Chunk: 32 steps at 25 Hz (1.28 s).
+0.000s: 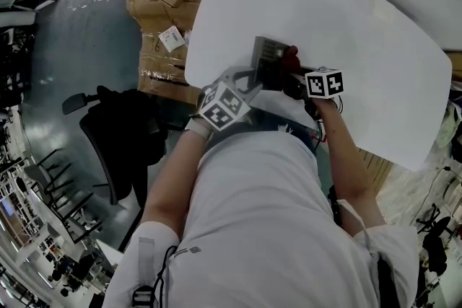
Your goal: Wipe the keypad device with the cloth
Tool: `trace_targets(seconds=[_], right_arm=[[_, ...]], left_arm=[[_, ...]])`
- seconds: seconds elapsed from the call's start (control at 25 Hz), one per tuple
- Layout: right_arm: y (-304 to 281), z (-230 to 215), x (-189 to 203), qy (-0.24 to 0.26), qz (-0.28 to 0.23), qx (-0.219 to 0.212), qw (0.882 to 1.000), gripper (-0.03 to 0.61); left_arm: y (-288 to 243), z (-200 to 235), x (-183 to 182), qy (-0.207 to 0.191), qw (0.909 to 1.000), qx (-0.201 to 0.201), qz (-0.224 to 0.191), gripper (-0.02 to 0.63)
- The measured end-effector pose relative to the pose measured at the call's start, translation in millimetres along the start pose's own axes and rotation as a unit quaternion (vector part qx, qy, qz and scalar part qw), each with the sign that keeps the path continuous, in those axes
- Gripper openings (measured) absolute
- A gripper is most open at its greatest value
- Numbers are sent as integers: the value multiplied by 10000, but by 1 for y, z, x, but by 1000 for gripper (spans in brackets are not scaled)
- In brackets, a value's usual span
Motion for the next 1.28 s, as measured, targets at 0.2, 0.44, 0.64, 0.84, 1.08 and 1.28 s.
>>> trace_targets(seconds=[0.2,0.44,0.64,0.84,1.08,1.28], right_arm=[[2,9,10,89,158,-2,9998,100],[11,28,-20,97,-530,-268,9982,100],[3,57,-61,522,-807,-513,9940,100],[-6,73,-87,711,-970,-514,9914,100],[-15,79,-99,966,-1069,-343,9890,100],[-19,78,-99,1111,-1048,-225,9880,101]], left_arm=[[3,-4,3,-13,10000,-42,72,138],[3,-2,5,131,9999,-52,-36,138],[2,-1,6,183,9998,-51,-67,138],[3,-2,5,201,9997,-58,-85,138],[3,-1,8,228,9997,-30,-92,138],[3,-2,7,210,9997,-7,-97,138]])
Point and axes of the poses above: the fingertips, and each gripper's own axes: y backward along the fingers, z to its left, x out of its underside, the point moved 10 cm from there along y, backward along the fingers
